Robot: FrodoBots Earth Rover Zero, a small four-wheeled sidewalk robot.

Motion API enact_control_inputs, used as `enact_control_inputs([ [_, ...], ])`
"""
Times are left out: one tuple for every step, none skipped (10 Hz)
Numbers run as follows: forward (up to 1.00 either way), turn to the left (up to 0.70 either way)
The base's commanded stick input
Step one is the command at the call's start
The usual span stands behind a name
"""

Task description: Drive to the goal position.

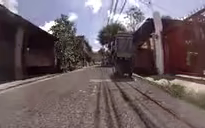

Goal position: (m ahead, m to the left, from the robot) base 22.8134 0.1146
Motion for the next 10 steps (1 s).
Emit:
enact_control_inputs([
  [0.70, 0.06],
  [0.70, 0.06],
  [0.70, 0.06],
  [0.70, 0.06],
  [0.70, 0.06],
  [0.70, 0.06],
  [0.70, 0.06],
  [0.70, 0.06],
  [0.70, 0.07],
  [0.70, 0.07],
])
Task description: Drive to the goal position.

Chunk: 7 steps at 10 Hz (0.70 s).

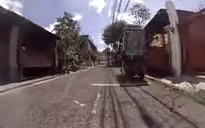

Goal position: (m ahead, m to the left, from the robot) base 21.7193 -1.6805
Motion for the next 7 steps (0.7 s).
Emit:
enact_control_inputs([
  [0.70, 0.07],
  [0.70, 0.07],
  [0.70, 0.07],
  [0.70, 0.07],
  [0.70, 0.07],
  [0.70, 0.07],
  [0.70, 0.07],
])
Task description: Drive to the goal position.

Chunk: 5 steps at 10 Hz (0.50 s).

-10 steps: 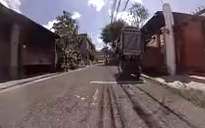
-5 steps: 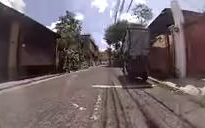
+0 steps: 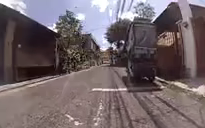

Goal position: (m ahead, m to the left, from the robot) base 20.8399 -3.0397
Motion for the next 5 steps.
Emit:
enact_control_inputs([
  [0.70, 0.07],
  [0.70, 0.07],
  [0.70, 0.07],
  [0.70, 0.07],
  [0.70, 0.07],
])
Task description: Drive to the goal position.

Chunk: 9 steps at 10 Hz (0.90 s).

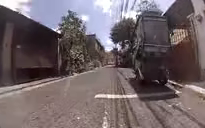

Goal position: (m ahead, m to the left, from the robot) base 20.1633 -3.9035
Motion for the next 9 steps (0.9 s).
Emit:
enact_control_inputs([
  [0.70, 0.07],
  [0.70, 0.07],
  [0.70, 0.07],
  [0.70, 0.07],
  [0.70, 0.07],
  [0.70, 0.07],
  [0.70, 0.07],
  [0.70, 0.07],
  [0.70, 0.07],
])
